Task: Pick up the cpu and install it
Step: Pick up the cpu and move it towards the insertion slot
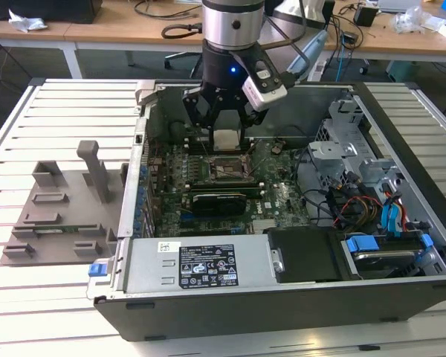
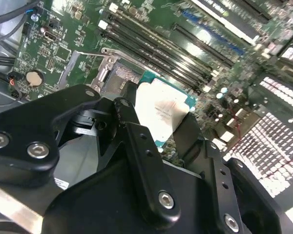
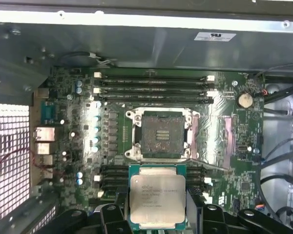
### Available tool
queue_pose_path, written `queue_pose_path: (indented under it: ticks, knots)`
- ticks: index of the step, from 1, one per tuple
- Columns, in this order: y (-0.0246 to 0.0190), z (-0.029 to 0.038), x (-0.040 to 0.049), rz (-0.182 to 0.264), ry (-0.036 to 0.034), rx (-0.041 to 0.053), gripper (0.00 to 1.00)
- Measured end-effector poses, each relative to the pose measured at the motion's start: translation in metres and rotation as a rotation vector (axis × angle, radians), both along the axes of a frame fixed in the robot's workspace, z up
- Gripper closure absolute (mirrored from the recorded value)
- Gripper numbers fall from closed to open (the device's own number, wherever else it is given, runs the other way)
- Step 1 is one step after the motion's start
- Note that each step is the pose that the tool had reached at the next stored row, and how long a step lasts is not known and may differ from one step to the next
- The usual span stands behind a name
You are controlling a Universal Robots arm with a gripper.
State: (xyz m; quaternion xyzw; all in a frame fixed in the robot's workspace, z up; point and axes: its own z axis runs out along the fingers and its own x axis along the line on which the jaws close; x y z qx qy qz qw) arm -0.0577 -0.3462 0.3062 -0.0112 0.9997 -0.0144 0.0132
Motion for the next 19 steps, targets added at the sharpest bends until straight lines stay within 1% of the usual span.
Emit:
queue_pose_path:
  ticks: [4, 6, 8, 11, 12, 16, 17, 19]
  knots:
    - [0.0078, -0.0077, 0.0028, 0.001, 0.0000, -0.0032, 0.45]
    - [0.0126, -0.0133, 0.0051, 0.002, 0.0000, -0.0052, 0.45]
    - [0.0156, -0.0178, 0.0071, 0.002, 0.0000, -0.0063, 0.45]
    - [0.0217, -0.0276, 0.0119, 0.003, 0.0001, -0.0090, 0.45]
    - [0.0239, -0.0320, 0.0139, 0.003, 0.0000, -0.0100, 0.45]
    - [0.0281, -0.0403, 0.0164, 0.005, 0.0000, -0.0122, 0.45]
    - [0.0293, -0.0435, 0.0165, 0.006, 0.0000, -0.0129, 0.45]
    - [0.0305, -0.0462, 0.0172, 0.007, 0.0001, -0.0140, 0.45]
